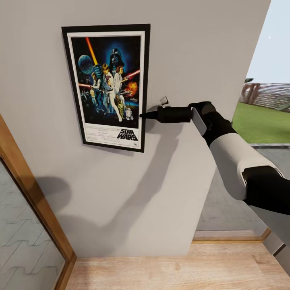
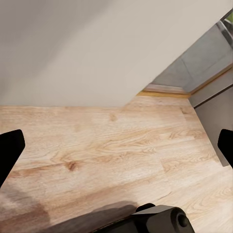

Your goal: Pick up the poster from the kitchen countertop and hang it on one of the wall nails in the kitchen.

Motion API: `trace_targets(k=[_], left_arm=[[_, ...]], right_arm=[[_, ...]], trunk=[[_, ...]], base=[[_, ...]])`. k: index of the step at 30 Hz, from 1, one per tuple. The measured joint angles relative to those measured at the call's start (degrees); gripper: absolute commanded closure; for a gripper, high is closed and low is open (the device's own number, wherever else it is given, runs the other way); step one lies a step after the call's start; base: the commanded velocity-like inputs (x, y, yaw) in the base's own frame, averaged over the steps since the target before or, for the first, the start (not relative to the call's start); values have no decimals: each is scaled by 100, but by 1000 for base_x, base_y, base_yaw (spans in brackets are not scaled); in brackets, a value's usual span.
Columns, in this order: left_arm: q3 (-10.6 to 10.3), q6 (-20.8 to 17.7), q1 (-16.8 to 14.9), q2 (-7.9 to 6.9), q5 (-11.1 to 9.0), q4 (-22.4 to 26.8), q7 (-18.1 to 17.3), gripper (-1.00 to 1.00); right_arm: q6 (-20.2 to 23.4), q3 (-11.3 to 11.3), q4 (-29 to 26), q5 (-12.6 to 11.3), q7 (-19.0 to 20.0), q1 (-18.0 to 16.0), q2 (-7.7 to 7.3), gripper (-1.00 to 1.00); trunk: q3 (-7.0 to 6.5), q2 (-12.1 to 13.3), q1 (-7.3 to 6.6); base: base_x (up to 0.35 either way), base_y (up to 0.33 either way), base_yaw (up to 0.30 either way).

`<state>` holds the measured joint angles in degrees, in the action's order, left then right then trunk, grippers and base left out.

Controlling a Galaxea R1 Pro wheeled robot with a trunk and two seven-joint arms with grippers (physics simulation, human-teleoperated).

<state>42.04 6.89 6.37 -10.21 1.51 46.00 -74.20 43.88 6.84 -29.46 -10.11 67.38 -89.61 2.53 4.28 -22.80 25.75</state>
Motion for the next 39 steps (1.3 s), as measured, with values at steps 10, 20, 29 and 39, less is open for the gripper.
trace_targets(k=[10, 20, 29, 39], left_arm=[[0, 0, 0, 0, 0, 0, -8, -100], [0, 0, 1, 0, 0, 0, -9, -100], [9, 0, 15, 7, -15, 33, -1, -100], [10, 0, 15, 8, -16, 79, 0, -100]], right_arm=[[-4, 8, 2, 8, 1, -1, 5, 100], [-6, 8, 8, 8, 1, 2, 5, 100], [-39, -9, 41, -29, -5, 11, 31, 100], [-69, -9, 90, -76, -7, 11, 31, 100]], trunk=[[0, 0, 0], [0, 0, 0], [0, 0, 0], [0, 0, 0]], base=[[0, 0, 0], [0, 0, 0], [0, 0, 0], [0, 0, 0]])
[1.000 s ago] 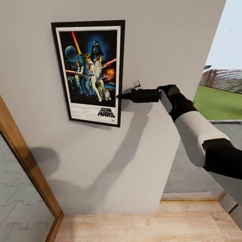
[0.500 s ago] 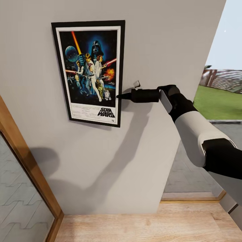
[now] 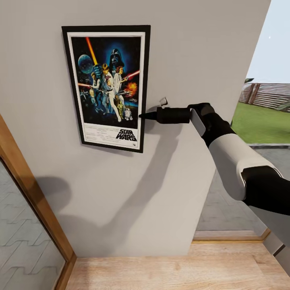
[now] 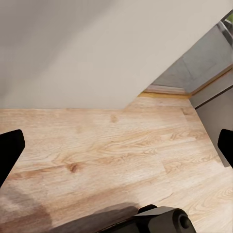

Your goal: Pick up the poster from the kitchen countertop and hang it on one of the wall nails in the kitchen.

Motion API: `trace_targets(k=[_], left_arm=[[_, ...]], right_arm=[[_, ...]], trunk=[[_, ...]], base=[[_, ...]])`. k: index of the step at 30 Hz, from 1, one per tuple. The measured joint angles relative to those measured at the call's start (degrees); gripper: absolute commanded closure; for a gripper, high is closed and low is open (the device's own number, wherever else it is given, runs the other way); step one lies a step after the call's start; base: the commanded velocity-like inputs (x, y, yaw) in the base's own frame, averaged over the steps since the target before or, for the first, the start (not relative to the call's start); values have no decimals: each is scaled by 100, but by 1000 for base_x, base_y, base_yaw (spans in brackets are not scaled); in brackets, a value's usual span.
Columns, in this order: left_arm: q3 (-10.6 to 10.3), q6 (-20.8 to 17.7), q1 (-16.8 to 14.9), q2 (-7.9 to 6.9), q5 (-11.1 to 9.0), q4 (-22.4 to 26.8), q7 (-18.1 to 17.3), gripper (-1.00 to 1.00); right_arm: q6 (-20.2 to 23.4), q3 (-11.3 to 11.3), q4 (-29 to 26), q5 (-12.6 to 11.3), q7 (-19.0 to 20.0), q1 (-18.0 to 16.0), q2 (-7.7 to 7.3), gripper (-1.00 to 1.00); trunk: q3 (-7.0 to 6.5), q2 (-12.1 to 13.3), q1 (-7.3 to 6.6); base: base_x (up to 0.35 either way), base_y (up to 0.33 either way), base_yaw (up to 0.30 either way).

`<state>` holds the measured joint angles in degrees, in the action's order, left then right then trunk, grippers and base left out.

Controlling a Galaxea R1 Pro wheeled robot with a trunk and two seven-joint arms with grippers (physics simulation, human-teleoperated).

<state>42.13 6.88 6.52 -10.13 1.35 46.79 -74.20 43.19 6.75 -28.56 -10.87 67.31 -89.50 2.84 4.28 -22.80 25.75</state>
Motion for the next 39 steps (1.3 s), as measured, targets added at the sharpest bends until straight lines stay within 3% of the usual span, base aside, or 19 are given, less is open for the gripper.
trace_targets(k=[14, 24, 25, 32, 39], left_arm=[[2, 0, 0, -6, 0, -3, 0, -100], [8, -1, 0, -33, 0, -16, 0, -100], [8, -2, 0, -33, 0, -16, 0, -100], [9, -1, 0, -34, 0, -17, 0, -100], [9, 0, 2, -34, -1, -16, 1, -100]], right_arm=[[18, 0, -14, 1, 0, 0, 0, 100], [-30, 3, -9, -301, -13, 0, -4, 100], [-29, 1, -3, -394, -14, 0, -4, -100], [83, 10, 25, -537, -11, -1, 1, -100], [45, 8, 28, -510, 424, -3, -3, -100]], trunk=[[0, -1, -1], [0, 0, 0], [0, 0, 0], [-1, -6, -2], [-1, -7, -3]], base=[[12, 0, 0], [53, 0, 0], [6, 0, 0], [1, 0, 0], [0, 0, 0]])
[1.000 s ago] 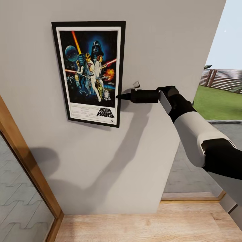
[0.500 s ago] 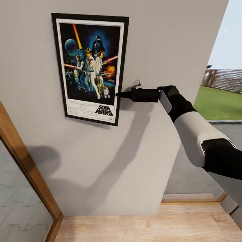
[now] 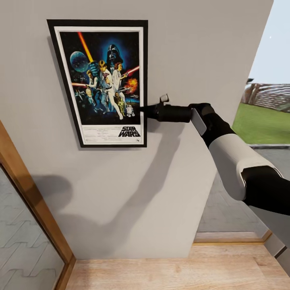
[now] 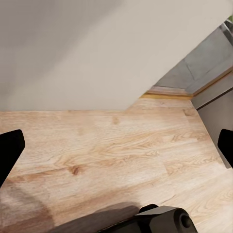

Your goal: Pick up the poster from the kitchen countertop and hang it on one of the wall nails in the kitchen.

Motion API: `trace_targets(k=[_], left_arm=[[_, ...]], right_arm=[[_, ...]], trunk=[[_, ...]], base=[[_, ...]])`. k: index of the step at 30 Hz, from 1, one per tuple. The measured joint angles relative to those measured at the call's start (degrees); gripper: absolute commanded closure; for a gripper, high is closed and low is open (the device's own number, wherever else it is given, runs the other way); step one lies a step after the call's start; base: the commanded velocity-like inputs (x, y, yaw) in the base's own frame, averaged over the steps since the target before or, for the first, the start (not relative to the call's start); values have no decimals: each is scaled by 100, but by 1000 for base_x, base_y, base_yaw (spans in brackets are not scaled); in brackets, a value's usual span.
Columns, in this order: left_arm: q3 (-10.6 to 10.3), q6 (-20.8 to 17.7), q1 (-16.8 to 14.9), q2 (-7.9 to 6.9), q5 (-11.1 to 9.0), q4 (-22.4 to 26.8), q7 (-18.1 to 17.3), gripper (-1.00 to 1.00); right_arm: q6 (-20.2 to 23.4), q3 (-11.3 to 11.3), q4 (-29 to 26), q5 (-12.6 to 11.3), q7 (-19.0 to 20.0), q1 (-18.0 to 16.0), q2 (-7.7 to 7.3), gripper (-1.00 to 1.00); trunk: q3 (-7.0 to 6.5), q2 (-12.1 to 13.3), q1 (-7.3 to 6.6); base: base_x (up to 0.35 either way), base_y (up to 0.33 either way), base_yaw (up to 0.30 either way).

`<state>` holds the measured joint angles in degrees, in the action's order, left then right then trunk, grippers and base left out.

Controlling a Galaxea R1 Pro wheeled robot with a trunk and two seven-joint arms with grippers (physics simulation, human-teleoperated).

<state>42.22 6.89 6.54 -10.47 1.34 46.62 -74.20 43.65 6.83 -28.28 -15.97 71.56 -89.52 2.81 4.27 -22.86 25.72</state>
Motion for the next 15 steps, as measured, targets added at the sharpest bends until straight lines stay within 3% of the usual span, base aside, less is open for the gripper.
trace_targets(k=[7, 11, 12, 15], left_arm=[[0, 0, 0, 0, 0, 0, 0, -100], [-1, 14, -2, 0, 1, 5, -7, -100], [-1, 16, -2, 0, 0, 6, -7, -100], [0, 19, -2, 0, 1, 7, -8, -100]], right_arm=[[-6, -10, -1, -2, 40, 0, 1, -100], [-2, -15, -1, -12, -453, 2, 7, -100], [-89, -7, 5, 88, -480, 2, 3, -100], [-97, -7, 5, 95, -481, 2, 4, -100]], trunk=[[0, 1, 1], [0, 4, 4], [1, 8, 6], [1, 7, 6]], base=[[-12, 0, 0], [-212, -34, 0], [-280, -62, 0], [-305, -94, 0]])
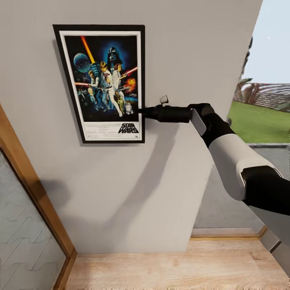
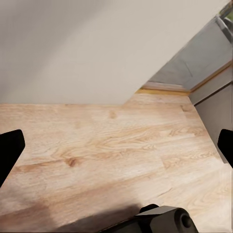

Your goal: Pick up the poster from the kitchen countertop and hang it on one of the wall nails in the kitchen.

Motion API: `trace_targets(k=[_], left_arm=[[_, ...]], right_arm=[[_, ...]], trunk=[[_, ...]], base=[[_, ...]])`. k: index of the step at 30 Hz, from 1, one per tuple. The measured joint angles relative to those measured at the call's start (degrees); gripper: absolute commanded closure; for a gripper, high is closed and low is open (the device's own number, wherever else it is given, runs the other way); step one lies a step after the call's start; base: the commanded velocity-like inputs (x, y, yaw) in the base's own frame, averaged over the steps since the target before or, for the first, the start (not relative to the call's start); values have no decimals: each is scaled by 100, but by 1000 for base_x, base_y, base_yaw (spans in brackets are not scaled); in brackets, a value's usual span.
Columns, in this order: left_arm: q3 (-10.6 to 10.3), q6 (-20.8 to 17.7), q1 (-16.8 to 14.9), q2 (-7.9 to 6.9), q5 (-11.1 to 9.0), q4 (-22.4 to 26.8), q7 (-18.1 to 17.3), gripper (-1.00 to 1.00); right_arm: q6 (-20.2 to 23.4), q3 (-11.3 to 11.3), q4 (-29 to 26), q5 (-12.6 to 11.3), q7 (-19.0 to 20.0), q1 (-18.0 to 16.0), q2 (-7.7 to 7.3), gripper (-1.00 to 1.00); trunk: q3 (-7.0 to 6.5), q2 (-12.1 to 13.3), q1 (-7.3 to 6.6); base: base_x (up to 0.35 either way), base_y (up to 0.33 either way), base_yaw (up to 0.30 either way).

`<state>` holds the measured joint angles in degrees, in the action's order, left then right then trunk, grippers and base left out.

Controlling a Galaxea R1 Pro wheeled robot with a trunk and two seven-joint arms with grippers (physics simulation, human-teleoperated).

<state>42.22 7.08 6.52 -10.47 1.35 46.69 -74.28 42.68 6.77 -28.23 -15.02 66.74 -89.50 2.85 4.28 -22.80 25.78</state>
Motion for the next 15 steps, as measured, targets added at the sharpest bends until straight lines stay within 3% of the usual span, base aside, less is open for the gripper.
trace_targets(k=[4, 9, 15], left_arm=[[-1, -2, 0, 0, 0, 0, -1, -100], [0, -8, 0, 0, 0, 1, -1, -100], [0, -6, 0, 0, 0, 1, -3, -100]], right_arm=[[1, -1, 1, 0, 0, 0, -1, -100], [0, 0, 0, 0, 0, 0, 0, -100], [0, 0, 0, -3, 1, 0, -1, -100]], trunk=[[0, 0, -1], [0, -1, -3], [0, 0, 0]], base=[[-241, -113, 0], [-63, -30, 0], [-280, -2, 0]])
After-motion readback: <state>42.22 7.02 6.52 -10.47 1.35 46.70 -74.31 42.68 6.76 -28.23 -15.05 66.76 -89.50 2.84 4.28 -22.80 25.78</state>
